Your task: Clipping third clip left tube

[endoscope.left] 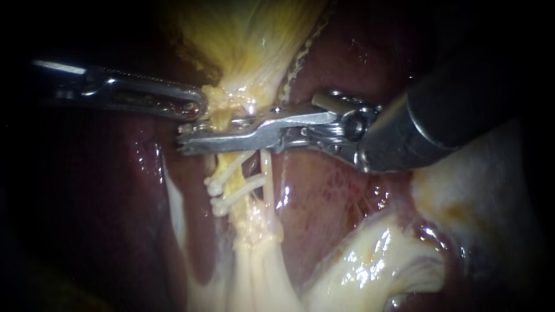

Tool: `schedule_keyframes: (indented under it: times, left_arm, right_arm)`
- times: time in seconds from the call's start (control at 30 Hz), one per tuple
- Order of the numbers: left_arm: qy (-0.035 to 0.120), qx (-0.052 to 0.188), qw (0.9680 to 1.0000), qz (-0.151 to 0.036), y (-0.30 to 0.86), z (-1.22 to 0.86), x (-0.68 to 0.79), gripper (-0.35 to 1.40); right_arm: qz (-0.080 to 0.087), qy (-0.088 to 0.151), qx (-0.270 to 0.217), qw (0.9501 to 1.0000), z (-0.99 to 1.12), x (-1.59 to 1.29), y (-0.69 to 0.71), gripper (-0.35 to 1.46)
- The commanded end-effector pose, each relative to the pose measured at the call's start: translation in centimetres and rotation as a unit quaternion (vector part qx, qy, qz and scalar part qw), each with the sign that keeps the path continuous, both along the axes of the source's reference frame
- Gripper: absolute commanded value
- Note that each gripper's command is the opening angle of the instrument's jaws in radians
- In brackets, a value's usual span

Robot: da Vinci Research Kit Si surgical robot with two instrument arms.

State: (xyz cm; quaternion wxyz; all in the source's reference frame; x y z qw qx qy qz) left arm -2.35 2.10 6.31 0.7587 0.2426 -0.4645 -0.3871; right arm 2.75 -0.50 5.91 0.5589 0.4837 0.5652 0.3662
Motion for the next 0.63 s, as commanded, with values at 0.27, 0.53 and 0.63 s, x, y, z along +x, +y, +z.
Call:
schedule_keyframes:
  times: [0.27, 0.53, 0.63]
  left_arm:
    - [0.000, 0.000, 1.0000, 0.000, 0.00, 0.00, 0.00, -0.35]
    - [0.000, 0.000, 1.0000, 0.000, 0.00, 0.00, 0.00, -0.35]
    - [0.000, 0.000, 1.0000, 0.000, 0.00, 0.00, 0.01, -0.35]
  right_arm:
    - [0.003, -0.004, 0.001, 1.0000, 0.03, -0.05, -0.06, -0.35]
    - [-0.003, -0.013, -0.001, 0.9999, 0.03, -0.06, -0.08, -0.35]
    - [-0.003, -0.013, -0.002, 0.9999, 0.03, -0.06, -0.08, -0.35]
